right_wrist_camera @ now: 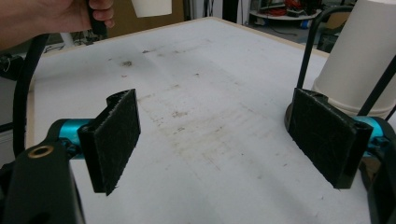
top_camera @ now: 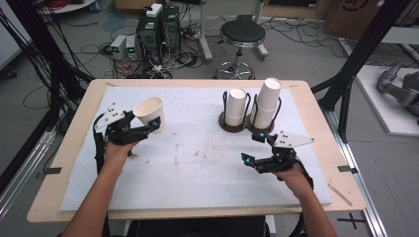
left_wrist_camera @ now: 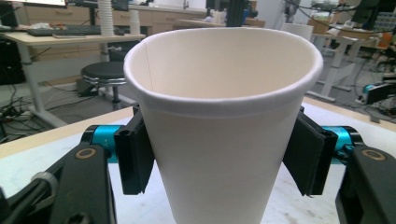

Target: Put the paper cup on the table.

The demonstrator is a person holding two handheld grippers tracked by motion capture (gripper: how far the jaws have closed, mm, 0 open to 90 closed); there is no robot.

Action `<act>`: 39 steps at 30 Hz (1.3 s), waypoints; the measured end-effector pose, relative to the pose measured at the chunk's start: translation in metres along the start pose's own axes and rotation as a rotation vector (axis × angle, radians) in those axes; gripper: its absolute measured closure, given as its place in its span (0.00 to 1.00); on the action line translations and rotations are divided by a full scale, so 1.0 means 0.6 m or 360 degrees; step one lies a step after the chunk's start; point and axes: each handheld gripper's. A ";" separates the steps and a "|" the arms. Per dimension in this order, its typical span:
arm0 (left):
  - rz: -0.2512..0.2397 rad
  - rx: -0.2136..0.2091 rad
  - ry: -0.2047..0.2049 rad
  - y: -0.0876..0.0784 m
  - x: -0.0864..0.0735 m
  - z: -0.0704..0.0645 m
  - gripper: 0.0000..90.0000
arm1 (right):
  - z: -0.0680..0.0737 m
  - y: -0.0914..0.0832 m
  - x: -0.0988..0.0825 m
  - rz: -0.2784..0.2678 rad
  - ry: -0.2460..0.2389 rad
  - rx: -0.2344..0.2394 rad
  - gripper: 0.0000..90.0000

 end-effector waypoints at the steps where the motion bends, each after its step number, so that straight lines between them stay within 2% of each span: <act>1: -0.0002 0.0013 0.0000 -0.001 0.002 0.005 0.38 | -0.001 -0.001 0.000 -0.0003 0.0003 -0.0005 0.20; 6: -0.0006 0.0092 -0.0021 0.000 0.002 0.032 0.38 | -0.001 0.001 0.000 0.0006 0.0001 -0.0010 0.20; 10: 0.0018 0.0131 -0.0080 0.001 -0.010 0.052 0.37 | -0.001 0.003 0.000 0.0015 0.0000 -0.0013 0.20; 15: 0.0056 0.0175 -0.0075 0.005 -0.024 0.061 0.38 | -0.002 0.004 -0.002 0.0024 0.0012 -0.0012 0.20; 23: 0.0135 0.0272 -0.0127 0.015 -0.050 0.084 0.38 | -0.003 0.001 -0.003 0.0017 0.0007 -0.0018 0.20; 27: 0.0200 0.0299 -0.0153 0.021 -0.066 0.092 0.38 | -0.003 0.002 -0.003 0.0020 0.0011 -0.0014 0.20; 31: 0.0242 0.0298 -0.0172 0.030 -0.077 0.093 0.38 | -0.003 0.003 -0.003 0.0021 0.0001 -0.0017 0.20; 39: 0.0333 0.0318 -0.0172 0.040 -0.092 0.094 0.37 | -0.001 0.002 -0.003 0.0023 -0.0004 -0.0012 0.20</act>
Point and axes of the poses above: each handheld gripper's, and its own axes: y roughly forward along the jaws, x roughly out of its top, z roughly to its left, and after that the axes turned 1 degree about z, right-handed
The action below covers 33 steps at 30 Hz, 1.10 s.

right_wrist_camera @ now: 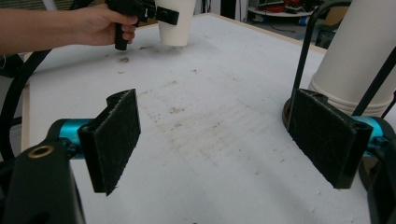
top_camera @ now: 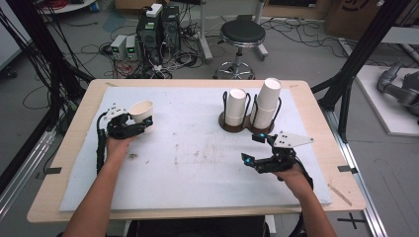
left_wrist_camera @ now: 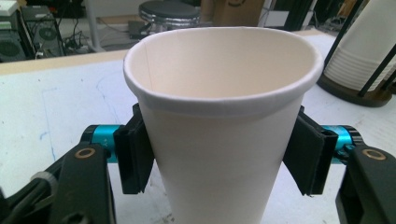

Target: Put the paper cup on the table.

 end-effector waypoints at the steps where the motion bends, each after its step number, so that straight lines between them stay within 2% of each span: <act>1: 0.0017 0.0002 0.0002 0.001 -0.001 -0.001 0.37 | 0.000 0.000 0.000 0.0000 0.0000 0.0000 0.20; 7: 0.0069 -0.0001 0.0024 0.007 -0.006 -0.004 0.37 | -0.001 -0.001 -0.001 -0.0002 0.0003 -0.0003 0.20; 12: 0.0053 0.0007 0.0012 0.003 -0.013 -0.006 0.37 | 0.000 -0.001 -0.001 -0.0001 -0.0001 0.0000 0.20; 18: 0.0074 0.0024 0.0044 0.000 -0.014 -0.011 0.36 | 0.001 -0.001 0.000 0.0005 -0.0004 0.0004 0.20; 26: 0.0103 0.0015 -0.0025 -0.015 -0.019 -0.010 0.32 | 0.001 0.001 -0.001 0.0010 -0.0007 0.0005 0.20; 33: 0.0201 -0.0011 0.0036 -0.015 -0.018 -0.022 0.29 | 0.002 0.000 0.000 0.0006 0.0001 0.0007 0.20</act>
Point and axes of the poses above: each handheld gripper's, and its own axes: y roughly forward along the jaws, x roughly out of its top, z roughly to its left, and after that the axes turned 1 degree about z, right-handed
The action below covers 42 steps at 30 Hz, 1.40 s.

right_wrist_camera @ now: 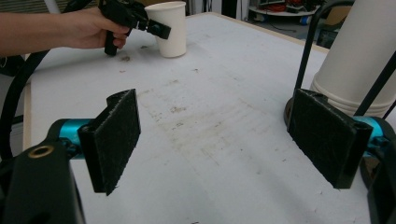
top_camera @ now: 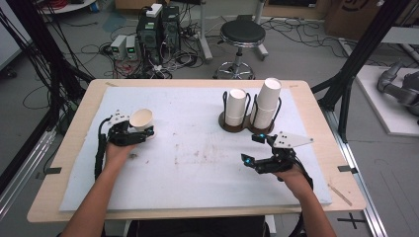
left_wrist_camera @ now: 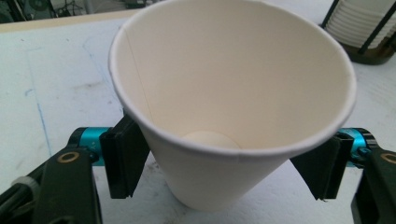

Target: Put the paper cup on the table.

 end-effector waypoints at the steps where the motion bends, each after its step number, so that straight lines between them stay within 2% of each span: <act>1: 0.0009 -0.0008 0.0002 0.000 0.000 -0.001 0.29 | 0.000 0.000 0.000 -0.0001 0.0000 -0.0001 0.20; 9: 0.0034 -0.0003 0.0034 -0.014 0.003 -0.007 0.27 | -0.001 -0.002 0.000 -0.0008 0.0000 0.0000 0.20; 15: 0.0044 0.0031 0.0058 -0.047 -0.004 -0.003 0.26 | -0.003 -0.004 -0.001 -0.0011 0.0011 -0.0007 0.20; 18: 0.0025 0.0021 0.0065 -0.070 -0.008 -0.002 0.26 | -0.002 -0.004 0.000 -0.0011 0.0010 -0.0011 0.20; 22: -0.0066 0.0007 0.0033 -0.105 -0.011 0.002 0.26 | -0.003 -0.003 0.000 -0.0004 0.0005 -0.0029 0.20; 25: -0.0192 -0.0016 -0.0017 -0.128 -0.014 0.007 0.26 | -0.004 -0.002 0.000 0.0002 0.0004 -0.0046 0.20; 28: -0.0363 -0.0036 -0.0070 -0.150 -0.012 0.010 0.25 | -0.005 -0.001 -0.001 0.0015 0.0008 -0.0078 0.20; 30: -0.0444 -0.0058 -0.0091 -0.159 -0.008 0.010 0.24 | -0.007 -0.001 -0.001 0.0024 0.0009 -0.0098 0.20; 32: -0.0499 -0.0081 -0.0085 -0.164 -0.003 0.009 0.24 | -0.009 -0.003 -0.002 0.0032 0.0012 -0.0125 0.20; 35: -0.0534 -0.0112 -0.0066 -0.166 0.005 0.003 0.24 | -0.012 -0.006 -0.004 0.0051 0.0016 -0.0168 0.20; 39: -0.0547 -0.0166 -0.0039 -0.161 0.015 -0.008 0.24 | -0.017 -0.014 -0.009 0.0086 0.0012 -0.0240 0.20; 42: -0.0541 -0.0206 -0.0014 -0.158 0.023 -0.018 0.23 | -0.021 -0.025 -0.013 0.0078 0.0026 -0.0282 0.20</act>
Point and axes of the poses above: each handheld gripper's, and its own axes: y roughly forward along the jaws, x roughly out of its top, z roughly to its left, and after that the axes turned 1 degree about z, right-handed
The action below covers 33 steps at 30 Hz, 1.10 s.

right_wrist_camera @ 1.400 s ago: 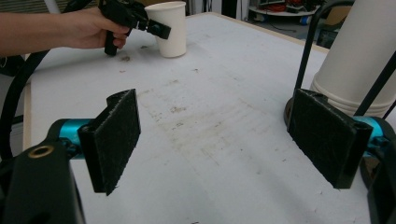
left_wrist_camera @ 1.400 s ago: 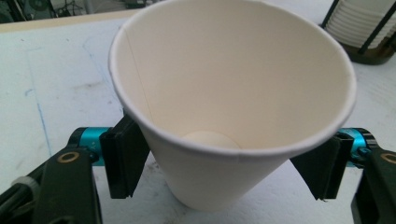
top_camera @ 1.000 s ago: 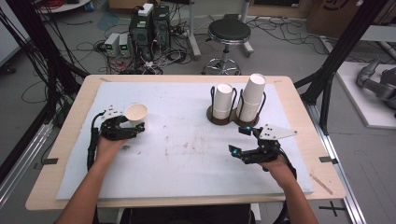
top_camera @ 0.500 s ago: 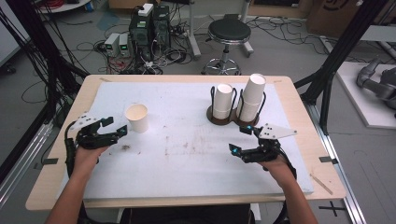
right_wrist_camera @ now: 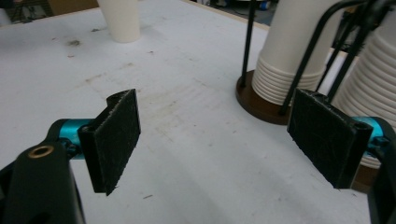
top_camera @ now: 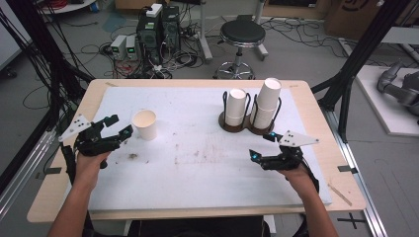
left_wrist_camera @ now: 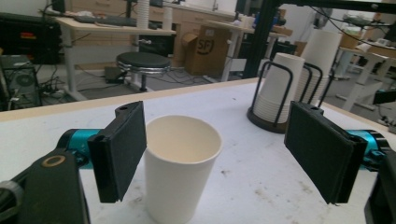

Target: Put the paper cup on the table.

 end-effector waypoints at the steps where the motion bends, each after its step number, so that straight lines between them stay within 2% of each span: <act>1: 0.0002 -0.0013 0.0006 0.002 0.003 -0.004 0.23 | -0.001 -0.003 -0.001 -0.0004 0.0008 -0.0006 0.20; 5: -0.0009 -0.0063 0.0026 0.008 0.014 -0.017 0.21 | -0.010 -0.017 -0.008 -0.0018 0.0038 -0.0068 0.20; 10: -0.0023 -0.0100 0.0048 0.015 0.019 -0.032 0.21 | -0.015 -0.028 -0.015 -0.0018 0.0059 -0.0093 0.20; 17: -0.0005 -0.0143 0.0086 0.025 0.009 -0.051 0.21 | -0.014 -0.022 -0.012 -0.0009 0.0038 -0.0088 0.20; 21: -0.0005 -0.0158 0.0085 0.029 0.005 -0.057 0.21 | -0.011 -0.017 -0.012 0.0001 0.0030 -0.0071 0.20; 33: 0.0019 -0.0170 0.0094 0.029 -0.005 -0.059 0.21 | -0.006 -0.013 -0.007 -0.0008 0.0038 -0.0062 0.20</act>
Point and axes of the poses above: each handheld gripper's, and its own axes: y roughly forward along the jaws, x roughly out of its top, z roughly to its left, and after that the axes turned 1 degree about z, right-handed
